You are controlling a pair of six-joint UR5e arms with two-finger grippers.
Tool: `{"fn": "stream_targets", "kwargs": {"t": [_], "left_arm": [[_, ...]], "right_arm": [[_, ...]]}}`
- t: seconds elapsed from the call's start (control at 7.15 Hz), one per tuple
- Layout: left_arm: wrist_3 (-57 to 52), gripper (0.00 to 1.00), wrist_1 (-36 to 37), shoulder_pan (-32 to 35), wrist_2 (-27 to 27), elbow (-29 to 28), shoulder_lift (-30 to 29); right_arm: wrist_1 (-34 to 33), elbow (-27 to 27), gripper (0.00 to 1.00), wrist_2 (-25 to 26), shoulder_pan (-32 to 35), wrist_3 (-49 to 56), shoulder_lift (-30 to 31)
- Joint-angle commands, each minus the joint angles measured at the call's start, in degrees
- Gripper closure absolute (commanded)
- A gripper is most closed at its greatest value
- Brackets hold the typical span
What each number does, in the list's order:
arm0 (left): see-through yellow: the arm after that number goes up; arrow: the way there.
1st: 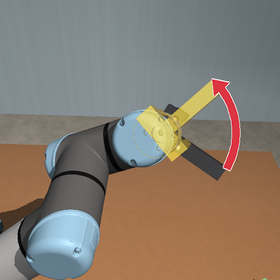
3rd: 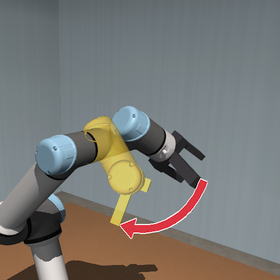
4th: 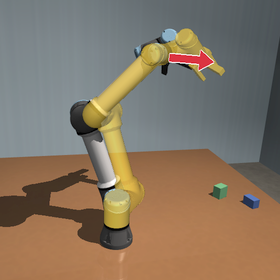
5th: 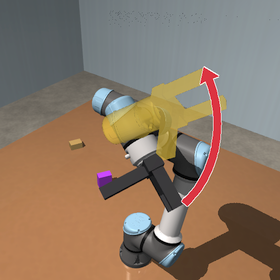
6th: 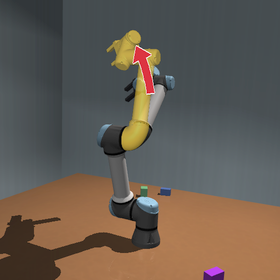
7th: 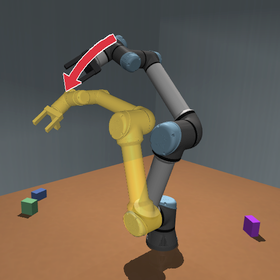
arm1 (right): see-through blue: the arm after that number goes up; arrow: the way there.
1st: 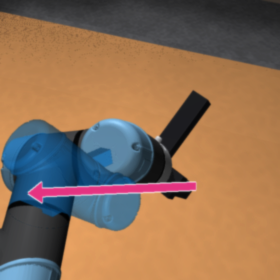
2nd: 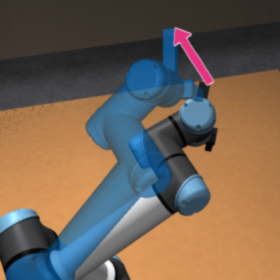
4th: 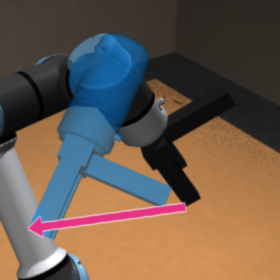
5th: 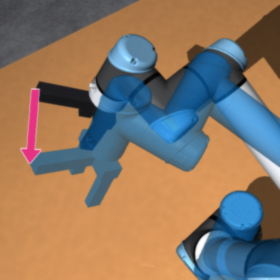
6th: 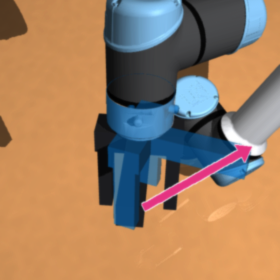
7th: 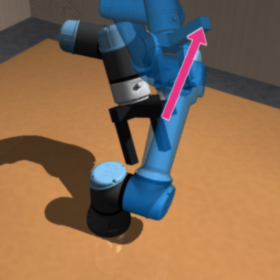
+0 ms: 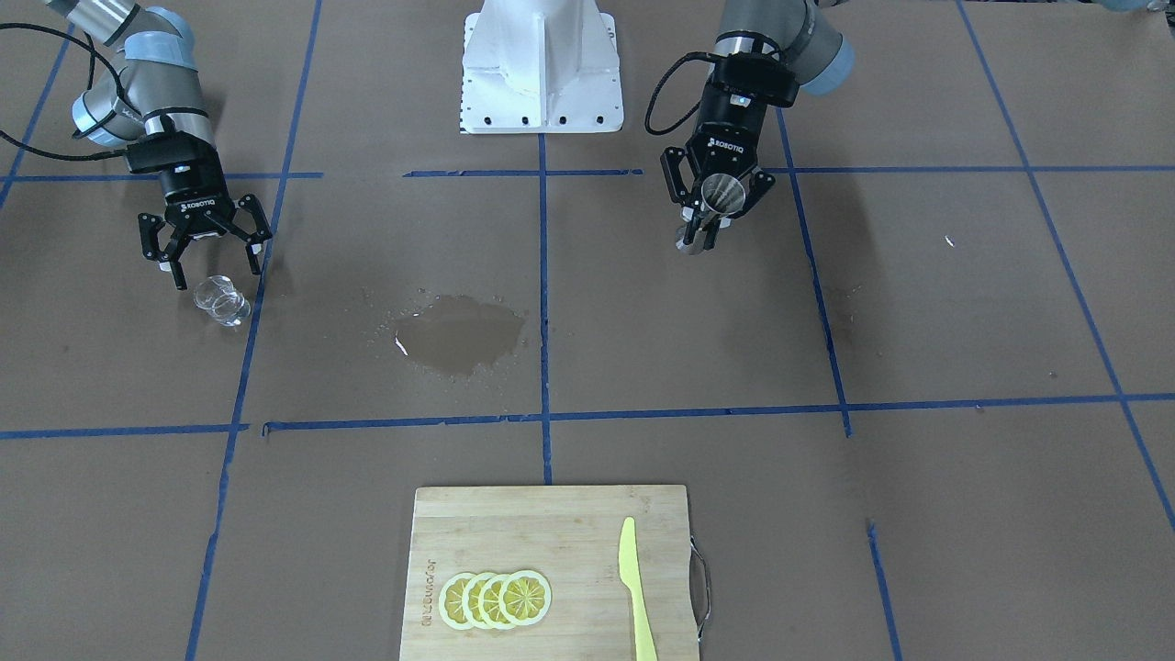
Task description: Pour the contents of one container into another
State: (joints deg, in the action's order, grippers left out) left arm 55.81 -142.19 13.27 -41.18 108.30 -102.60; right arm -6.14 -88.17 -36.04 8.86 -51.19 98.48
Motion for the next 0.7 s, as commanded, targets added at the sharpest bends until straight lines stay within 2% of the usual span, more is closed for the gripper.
{"fn": "stream_targets", "kwargs": {"t": [0.0,0.56], "left_arm": [[0.00,1.00,-0.02,0.09,-0.04,-0.10,0.04],[0.00,1.00,0.07,0.09,-0.04,-0.10,0.04]], "right_arm": [[-0.10,2.99,0.00,-0.26,1.59,0.04,-4.25],[-0.10,3.35,0.00,0.00,3.17,-0.40,-4.09]]}}
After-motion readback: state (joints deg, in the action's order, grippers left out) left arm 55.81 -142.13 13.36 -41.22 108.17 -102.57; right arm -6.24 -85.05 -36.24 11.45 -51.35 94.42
